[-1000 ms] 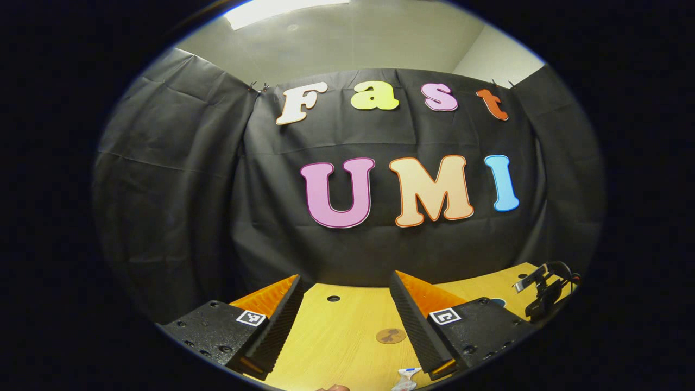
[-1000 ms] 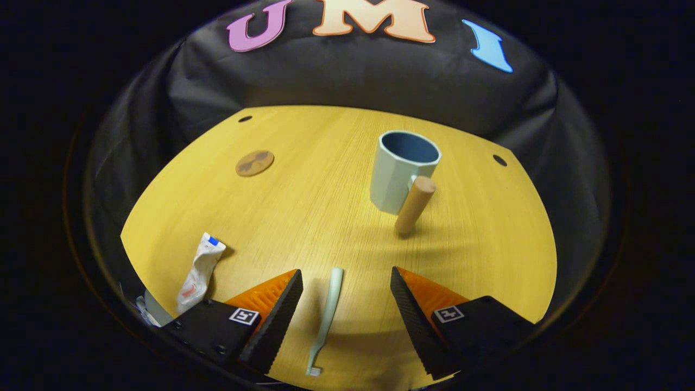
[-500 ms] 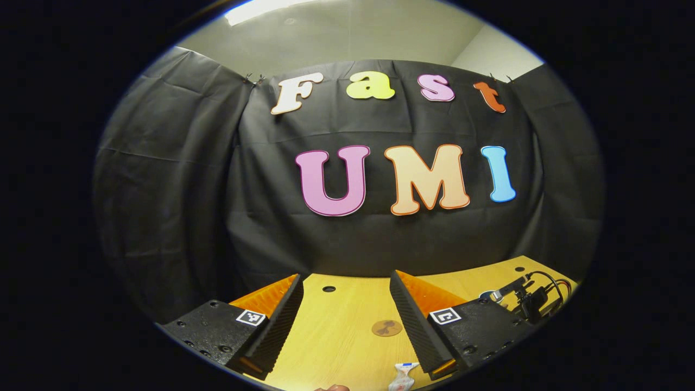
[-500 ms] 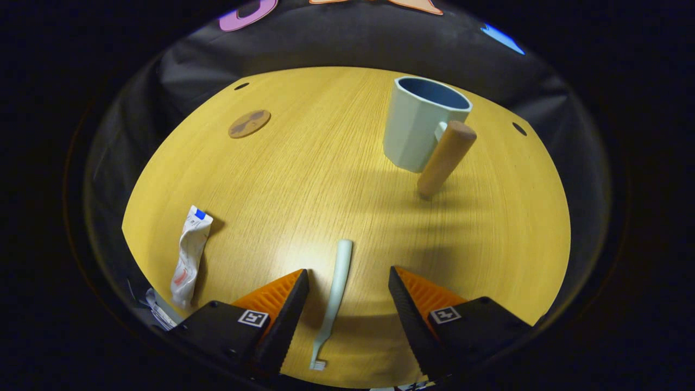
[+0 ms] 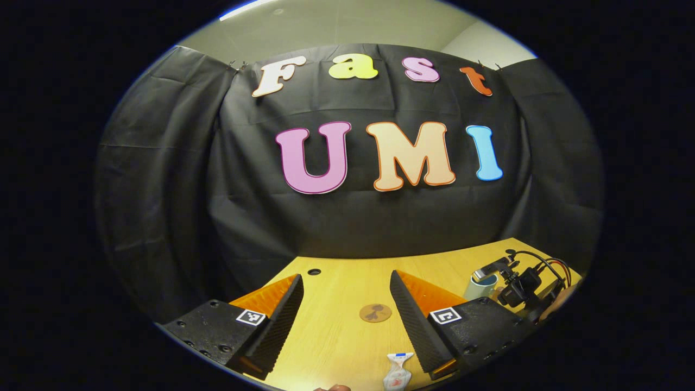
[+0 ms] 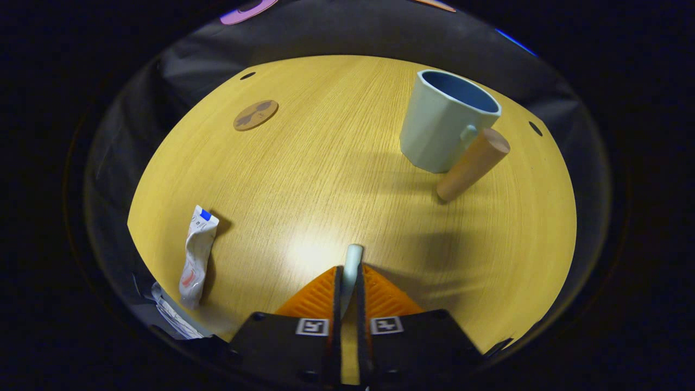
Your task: Put the toothbrush and toothpaste on the desktop into the cup, then pick up the cup and place it on the coaster on the desktop.
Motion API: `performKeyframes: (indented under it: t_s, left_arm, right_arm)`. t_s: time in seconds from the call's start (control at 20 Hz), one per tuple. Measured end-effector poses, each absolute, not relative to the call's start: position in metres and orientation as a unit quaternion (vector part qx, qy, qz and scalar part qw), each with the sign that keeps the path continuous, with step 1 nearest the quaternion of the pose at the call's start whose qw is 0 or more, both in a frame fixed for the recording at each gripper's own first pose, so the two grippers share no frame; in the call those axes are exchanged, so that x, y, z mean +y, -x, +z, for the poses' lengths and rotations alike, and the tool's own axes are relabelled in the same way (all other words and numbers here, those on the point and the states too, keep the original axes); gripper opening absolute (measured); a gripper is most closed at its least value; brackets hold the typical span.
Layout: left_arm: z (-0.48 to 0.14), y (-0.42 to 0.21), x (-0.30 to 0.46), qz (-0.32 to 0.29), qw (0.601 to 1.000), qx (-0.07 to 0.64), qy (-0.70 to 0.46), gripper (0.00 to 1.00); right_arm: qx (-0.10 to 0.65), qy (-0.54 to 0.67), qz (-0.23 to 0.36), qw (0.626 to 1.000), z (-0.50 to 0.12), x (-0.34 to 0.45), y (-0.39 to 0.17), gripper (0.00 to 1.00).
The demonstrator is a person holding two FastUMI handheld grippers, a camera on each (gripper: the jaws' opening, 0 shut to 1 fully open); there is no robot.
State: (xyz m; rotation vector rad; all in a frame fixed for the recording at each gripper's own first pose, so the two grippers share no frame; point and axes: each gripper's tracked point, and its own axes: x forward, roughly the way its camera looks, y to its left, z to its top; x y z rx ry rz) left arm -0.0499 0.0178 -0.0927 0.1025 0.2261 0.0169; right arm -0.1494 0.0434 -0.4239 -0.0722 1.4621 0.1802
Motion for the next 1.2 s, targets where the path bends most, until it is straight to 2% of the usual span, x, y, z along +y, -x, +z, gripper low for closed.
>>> performKeyframes:
  t_s: [0.15,0.4,1.2]
  left_arm:
    - [-0.13,0.053,0.008,-0.014,0.986,0.159,-0.037,0.94]
    - [-0.197,0.067,-0.012,-0.06,0.964,0.256,-0.034,0.94]
    - [-0.323,0.116,-0.031,-0.094,0.877,0.472,-0.024,0.95]
  right_arm:
    - [0.674,0.005,0.084,0.734,-0.425,0.042,0.148,0.05]
    - [0.658,0.031,0.088,0.748,-0.424,0.042,0.146,0.05]
    - [0.635,0.031,0.084,0.767,-0.423,0.044,0.146,0.05]
